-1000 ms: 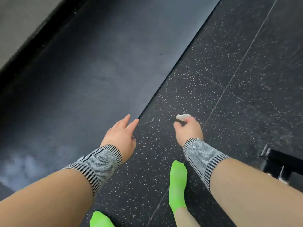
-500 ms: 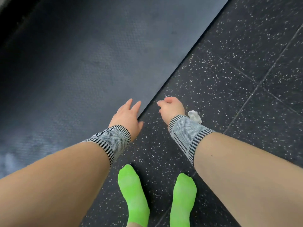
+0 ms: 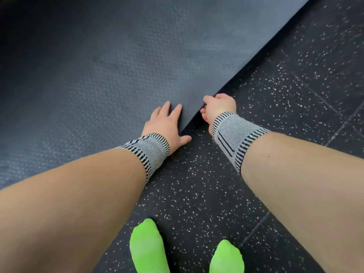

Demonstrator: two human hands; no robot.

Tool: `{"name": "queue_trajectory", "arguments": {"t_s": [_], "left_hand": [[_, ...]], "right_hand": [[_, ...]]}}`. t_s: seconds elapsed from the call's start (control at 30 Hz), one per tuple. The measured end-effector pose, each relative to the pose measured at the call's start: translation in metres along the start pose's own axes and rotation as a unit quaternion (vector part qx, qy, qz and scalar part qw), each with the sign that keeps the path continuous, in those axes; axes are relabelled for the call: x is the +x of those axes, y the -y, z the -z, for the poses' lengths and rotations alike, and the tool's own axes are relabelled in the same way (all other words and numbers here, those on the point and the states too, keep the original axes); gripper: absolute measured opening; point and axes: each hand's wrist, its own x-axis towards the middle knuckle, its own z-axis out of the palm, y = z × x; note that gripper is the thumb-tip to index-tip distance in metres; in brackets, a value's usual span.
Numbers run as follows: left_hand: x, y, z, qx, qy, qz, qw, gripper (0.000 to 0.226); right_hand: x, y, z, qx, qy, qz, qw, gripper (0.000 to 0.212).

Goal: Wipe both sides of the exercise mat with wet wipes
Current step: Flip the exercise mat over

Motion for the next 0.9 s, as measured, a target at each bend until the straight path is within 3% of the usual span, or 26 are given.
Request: {"name": "queue_trajectory", "arguments": {"t_s": [0.2, 0.3, 0.37, 0.43, 0.47, 0.53, 0.8, 0.9], "left_hand": [[-0.030, -0.018, 0.067, 0.016, -0.038, 0.027, 0.999, 0.053], [-0.046, -0.020, 0.125, 0.015, -0.031, 0.054, 0.998, 0.044], [-0.055, -0.023, 0.160, 0.009, -0.018, 0.069, 0.997, 0.043], [-0.060, -0.027, 0.185, -0.010, -0.005, 0.089, 0.996, 0.046], [-0.061, -0.029, 0.195, -0.024, 0.004, 0.106, 0.994, 0.046], [-0.059, -0.033, 0.212, -0.041, 0.023, 0.146, 0.988, 0.044], [-0.057, -0.053, 0.245, -0.101, 0.039, 0.313, 0.944, 0.047], [-0.063, -0.064, 0.250, -0.124, 0.034, 0.339, 0.932, 0.054]], "right_hand": [[-0.046, 0.070, 0.014, -0.116, 0.001, 0.044, 0.992, 0.013], [-0.072, 0.129, 0.036, -0.258, -0.020, 0.108, 0.960, 0.044], [-0.080, 0.168, 0.053, -0.438, -0.040, 0.225, 0.870, 0.060], [-0.076, 0.205, 0.063, -0.591, -0.030, 0.323, 0.738, 0.073], [-0.070, 0.223, 0.065, -0.646, -0.011, 0.348, 0.680, 0.076], [-0.047, 0.253, 0.068, -0.715, 0.035, 0.353, 0.603, 0.073], [0.026, 0.336, 0.071, -0.799, 0.211, 0.393, 0.403, 0.042], [0.032, 0.354, 0.067, -0.788, 0.250, 0.408, 0.387, 0.040]]}}
